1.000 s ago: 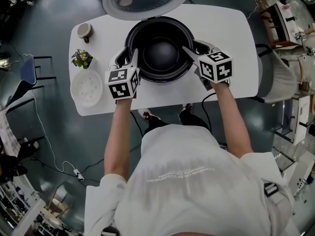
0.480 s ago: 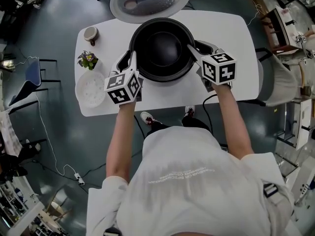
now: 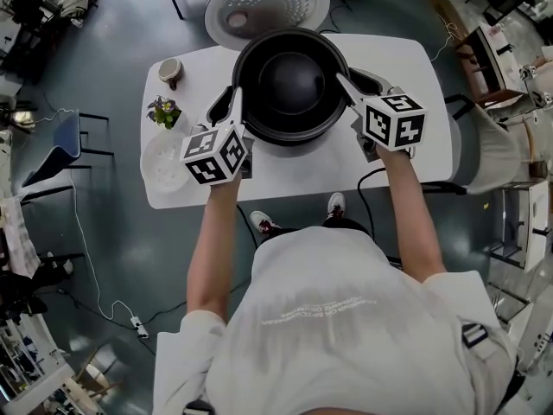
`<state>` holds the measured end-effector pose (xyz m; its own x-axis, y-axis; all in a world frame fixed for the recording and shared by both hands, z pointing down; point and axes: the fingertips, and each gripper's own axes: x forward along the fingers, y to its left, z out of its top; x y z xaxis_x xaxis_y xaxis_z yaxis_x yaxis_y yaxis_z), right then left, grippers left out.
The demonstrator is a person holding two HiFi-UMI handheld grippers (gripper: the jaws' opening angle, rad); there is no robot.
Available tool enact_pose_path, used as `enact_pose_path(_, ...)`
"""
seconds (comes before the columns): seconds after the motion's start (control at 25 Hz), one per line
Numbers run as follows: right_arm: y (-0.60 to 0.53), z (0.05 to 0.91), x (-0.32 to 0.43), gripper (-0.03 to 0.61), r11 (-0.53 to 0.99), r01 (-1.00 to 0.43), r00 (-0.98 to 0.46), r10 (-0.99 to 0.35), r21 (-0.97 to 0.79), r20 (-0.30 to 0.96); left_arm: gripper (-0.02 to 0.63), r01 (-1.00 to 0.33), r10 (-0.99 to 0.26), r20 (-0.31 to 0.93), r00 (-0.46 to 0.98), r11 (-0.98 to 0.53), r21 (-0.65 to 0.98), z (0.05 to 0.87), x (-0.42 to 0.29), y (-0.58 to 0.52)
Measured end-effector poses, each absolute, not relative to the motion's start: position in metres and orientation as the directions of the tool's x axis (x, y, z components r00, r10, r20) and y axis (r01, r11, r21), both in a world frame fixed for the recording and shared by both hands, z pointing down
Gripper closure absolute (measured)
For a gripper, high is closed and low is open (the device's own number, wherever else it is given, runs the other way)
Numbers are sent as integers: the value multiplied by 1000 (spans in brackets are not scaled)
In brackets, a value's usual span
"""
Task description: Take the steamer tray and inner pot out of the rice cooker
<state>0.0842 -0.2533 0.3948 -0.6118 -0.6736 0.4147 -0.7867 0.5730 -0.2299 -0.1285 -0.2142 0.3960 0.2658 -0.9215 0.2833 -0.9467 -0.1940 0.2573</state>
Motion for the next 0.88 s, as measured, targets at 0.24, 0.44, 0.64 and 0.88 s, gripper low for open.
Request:
enact_pose_path(0.24,-241,358,101,476,567,-802,-596,-730,-189,336,538,-937,-927,216,308,-256,237,357,-114,-211)
enact_pose_path(0.44,-231,336,133,477,533,-830,-558,-781,-165,281,541,-916,-915,160,370,-331,225,330,-84,-213)
enact_pose_path(0.64,-223,325,174,477,494,-853,-521,-815,-168,255,541,-892,-893,140,429,-393,224,319,-44,-215)
enact_pose_path(0.88,-205,337,241,477,377,-906,-417,-870,-191,261,543,-830,-829,135,543,-507,231,324,24,-222)
